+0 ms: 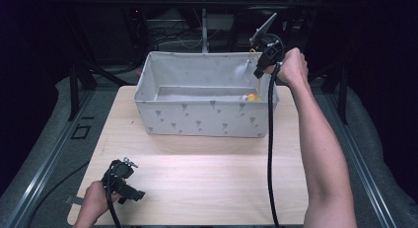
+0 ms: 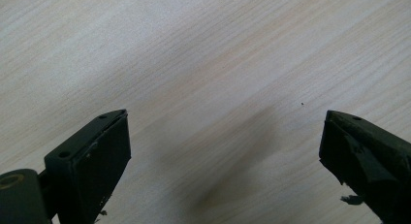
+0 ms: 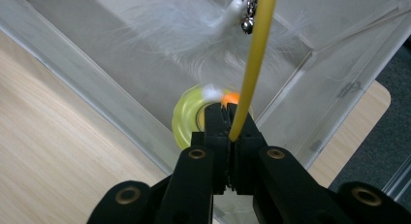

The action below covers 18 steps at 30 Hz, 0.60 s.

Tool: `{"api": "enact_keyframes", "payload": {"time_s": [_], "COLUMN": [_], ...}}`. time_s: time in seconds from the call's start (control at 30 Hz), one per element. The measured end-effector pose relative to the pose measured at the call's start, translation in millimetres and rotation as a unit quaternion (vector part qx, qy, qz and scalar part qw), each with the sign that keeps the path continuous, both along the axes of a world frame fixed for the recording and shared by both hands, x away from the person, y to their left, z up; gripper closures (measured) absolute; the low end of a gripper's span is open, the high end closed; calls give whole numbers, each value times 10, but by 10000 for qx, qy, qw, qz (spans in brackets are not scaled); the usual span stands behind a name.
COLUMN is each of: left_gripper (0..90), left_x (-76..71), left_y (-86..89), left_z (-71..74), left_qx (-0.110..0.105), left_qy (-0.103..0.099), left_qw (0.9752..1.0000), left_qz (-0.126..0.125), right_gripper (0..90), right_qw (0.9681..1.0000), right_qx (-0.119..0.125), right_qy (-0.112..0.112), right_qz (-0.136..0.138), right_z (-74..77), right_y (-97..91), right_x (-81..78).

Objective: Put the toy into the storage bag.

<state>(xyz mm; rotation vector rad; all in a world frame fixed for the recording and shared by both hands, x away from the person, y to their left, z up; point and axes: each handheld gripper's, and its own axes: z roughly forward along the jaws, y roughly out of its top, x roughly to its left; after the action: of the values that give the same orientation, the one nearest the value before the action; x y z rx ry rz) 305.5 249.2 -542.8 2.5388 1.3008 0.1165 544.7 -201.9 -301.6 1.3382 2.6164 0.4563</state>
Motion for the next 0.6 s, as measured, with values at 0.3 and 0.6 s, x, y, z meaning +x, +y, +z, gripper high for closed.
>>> {"api": "enact_keyframes", "payload": {"time_s": [0.3, 0.6], "left_gripper": [45, 45], "left_x": [-4, -5], "left_y": [-8, -13], "left_z": [-1, -2], "left_qx": [17, 27], "left_qy": [5, -6], "left_qw": [10000, 10000], "left_qz": [-6, -25], "right_gripper": [883, 883], "right_qw": [9999, 9996], "right_qx": [3, -110], "right_qy": [113, 243], "right_qz": [-62, -36], "right_z": [-144, -288], "right_y": [-83, -109], "right_x": [-69, -106]}}
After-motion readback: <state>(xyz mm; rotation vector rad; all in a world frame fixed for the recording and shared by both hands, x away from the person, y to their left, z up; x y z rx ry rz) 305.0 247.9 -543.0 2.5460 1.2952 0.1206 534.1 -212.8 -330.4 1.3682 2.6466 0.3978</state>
